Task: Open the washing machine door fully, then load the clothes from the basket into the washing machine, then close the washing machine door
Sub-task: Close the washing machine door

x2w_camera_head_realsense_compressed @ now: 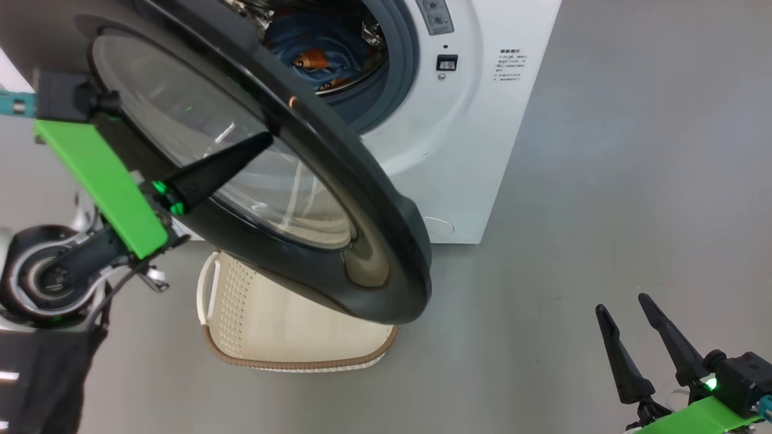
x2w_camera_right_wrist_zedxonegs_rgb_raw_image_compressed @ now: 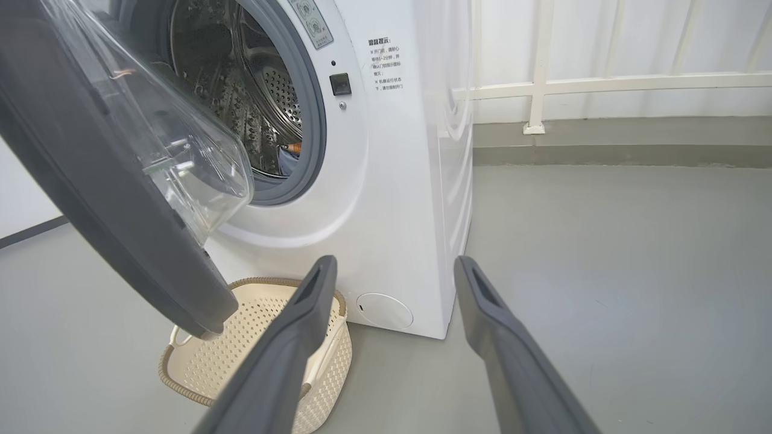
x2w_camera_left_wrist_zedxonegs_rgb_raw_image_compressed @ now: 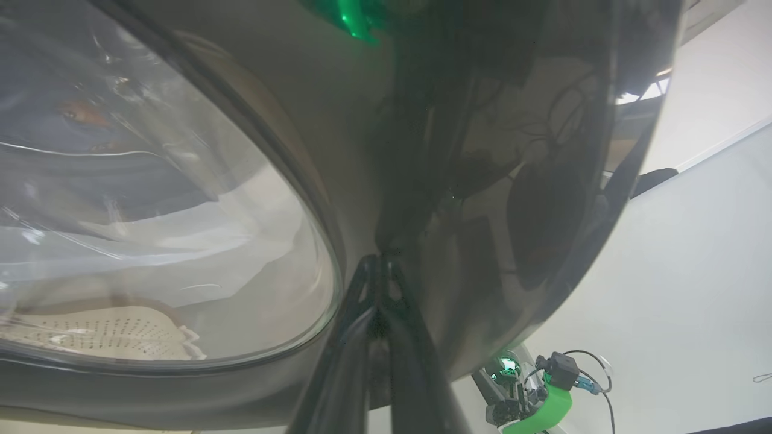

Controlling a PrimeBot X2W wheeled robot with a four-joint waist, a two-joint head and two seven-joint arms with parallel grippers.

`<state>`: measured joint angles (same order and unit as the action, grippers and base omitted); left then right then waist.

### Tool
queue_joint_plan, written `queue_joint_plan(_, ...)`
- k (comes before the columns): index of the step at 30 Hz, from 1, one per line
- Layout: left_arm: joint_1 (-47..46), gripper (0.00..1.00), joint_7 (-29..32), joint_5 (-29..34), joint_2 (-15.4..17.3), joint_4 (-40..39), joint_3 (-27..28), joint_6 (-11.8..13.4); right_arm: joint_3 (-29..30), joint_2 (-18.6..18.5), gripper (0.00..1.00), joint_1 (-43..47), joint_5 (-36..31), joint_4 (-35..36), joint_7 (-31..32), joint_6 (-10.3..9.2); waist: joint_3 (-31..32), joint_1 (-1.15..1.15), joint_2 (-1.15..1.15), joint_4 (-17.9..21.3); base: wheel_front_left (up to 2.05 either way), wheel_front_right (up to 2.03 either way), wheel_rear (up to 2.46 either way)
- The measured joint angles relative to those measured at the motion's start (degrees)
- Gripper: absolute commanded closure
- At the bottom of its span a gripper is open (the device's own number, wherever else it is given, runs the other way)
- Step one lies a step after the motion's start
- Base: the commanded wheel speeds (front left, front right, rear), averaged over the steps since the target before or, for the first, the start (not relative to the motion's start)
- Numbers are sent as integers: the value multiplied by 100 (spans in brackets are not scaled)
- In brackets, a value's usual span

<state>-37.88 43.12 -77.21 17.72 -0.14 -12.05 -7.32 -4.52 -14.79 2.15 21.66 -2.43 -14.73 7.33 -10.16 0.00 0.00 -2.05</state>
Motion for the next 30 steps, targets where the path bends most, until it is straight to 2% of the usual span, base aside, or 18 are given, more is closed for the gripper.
queue_joint_plan(5, 127, 100, -368, -25, 198, 8, -25, 0, 12, 10, 0, 2, 0, 0, 0, 0, 53, 0, 0, -68, 0, 0, 0)
queue_joint_plan(11, 735, 99, -920, -13, 421, 8, -85, 0, 43, 8, 0, 20, 0, 1, 0, 0, 133, -1, 0, -198, 0, 0, 0)
queue_joint_plan(19, 1613, 51, -1965, 180, 843, 168, -283, 0, 52, -34, 0, 43, 0, 0, 0, 0, 266, 0, 0, -281, 0, 0, 0)
queue_joint_plan(22, 1922, 27, -2347, 236, 966, 260, -461, 0, 67, -60, 0, 145, 0, -2, 0, 0, 298, 0, 0, -294, 0, 0, 0)
queue_joint_plan(28, 2490, 3, -3254, 389, 1145, 619, -911, 0, 127, -110, 0, 170, 0, -12, 0, 0, 315, -1, 0, -263, 0, 0, 0)
queue_joint_plan(30, 2575, 0, -3498, 427, 1194, 730, -1068, 0, 129, -111, 0, 171, 0, -12, 0, 0, 309, 0, 0, -237, 0, 0, 0)
